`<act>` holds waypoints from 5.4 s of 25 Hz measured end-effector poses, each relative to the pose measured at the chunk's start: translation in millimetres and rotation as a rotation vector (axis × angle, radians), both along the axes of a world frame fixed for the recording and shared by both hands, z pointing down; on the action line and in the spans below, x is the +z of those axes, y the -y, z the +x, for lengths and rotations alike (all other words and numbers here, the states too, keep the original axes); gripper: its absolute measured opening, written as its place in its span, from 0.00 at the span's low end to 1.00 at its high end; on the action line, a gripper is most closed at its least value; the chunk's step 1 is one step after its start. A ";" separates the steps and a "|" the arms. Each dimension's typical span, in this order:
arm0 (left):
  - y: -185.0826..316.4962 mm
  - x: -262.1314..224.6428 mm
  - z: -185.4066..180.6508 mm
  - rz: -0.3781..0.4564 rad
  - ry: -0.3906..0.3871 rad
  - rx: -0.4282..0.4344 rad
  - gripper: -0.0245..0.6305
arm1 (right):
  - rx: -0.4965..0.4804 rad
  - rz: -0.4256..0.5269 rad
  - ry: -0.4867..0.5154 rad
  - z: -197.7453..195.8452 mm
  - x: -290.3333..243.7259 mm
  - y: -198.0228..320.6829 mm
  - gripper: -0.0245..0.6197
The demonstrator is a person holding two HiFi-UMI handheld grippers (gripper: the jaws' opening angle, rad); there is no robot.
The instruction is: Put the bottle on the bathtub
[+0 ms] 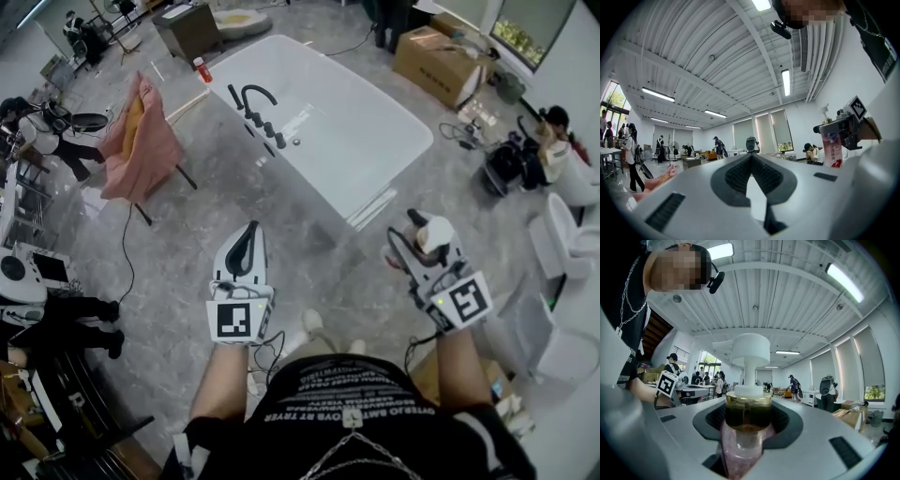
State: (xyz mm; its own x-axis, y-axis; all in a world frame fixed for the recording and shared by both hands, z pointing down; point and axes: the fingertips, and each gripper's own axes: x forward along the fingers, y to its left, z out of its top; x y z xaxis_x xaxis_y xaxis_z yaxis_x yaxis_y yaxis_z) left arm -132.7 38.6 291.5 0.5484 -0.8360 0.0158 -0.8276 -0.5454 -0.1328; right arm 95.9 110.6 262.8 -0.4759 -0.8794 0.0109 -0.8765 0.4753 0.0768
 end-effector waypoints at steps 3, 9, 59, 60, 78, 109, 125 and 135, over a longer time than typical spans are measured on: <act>19.3 2.1 -11.4 0.006 0.018 -0.017 0.04 | -0.010 0.025 -0.008 -3.9 -1.8 17.6 0.31; 52.9 -4.8 -30.3 0.012 -0.001 -0.044 0.04 | -0.013 0.027 -0.027 -18.0 -5.9 51.8 0.30; 214.2 22.5 92.8 -0.068 -0.010 -0.139 0.04 | -0.223 -0.080 0.062 54.6 28.3 283.4 0.23; 217.2 24.0 93.2 -0.071 -0.005 -0.150 0.04 | -0.232 -0.079 0.057 57.4 30.1 289.5 0.23; 244.7 38.2 105.7 -0.119 -0.019 -0.312 0.04 | -0.355 -0.088 0.044 80.3 53.8 368.3 0.23; 392.9 72.4 67.8 -0.157 -0.016 -0.129 0.04 | -0.287 -0.121 0.057 -10.0 97.5 474.2 0.22; 444.9 81.8 90.9 -0.066 -0.045 -0.133 0.04 | -0.234 -0.125 0.112 -8.2 127.4 501.8 0.22; 438.7 124.9 86.0 -0.092 -0.028 -0.156 0.04 | -0.264 -0.149 0.064 -15.6 171.5 503.0 0.22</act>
State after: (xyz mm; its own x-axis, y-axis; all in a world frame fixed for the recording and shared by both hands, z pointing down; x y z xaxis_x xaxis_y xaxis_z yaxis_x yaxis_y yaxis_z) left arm -46.7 -400.1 416.4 0.4137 -0.9067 0.0827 -0.9057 -0.4191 -0.0644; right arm 80.3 -392.4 434.3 -0.6919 -0.7160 0.0931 -0.7217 0.6894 -0.0623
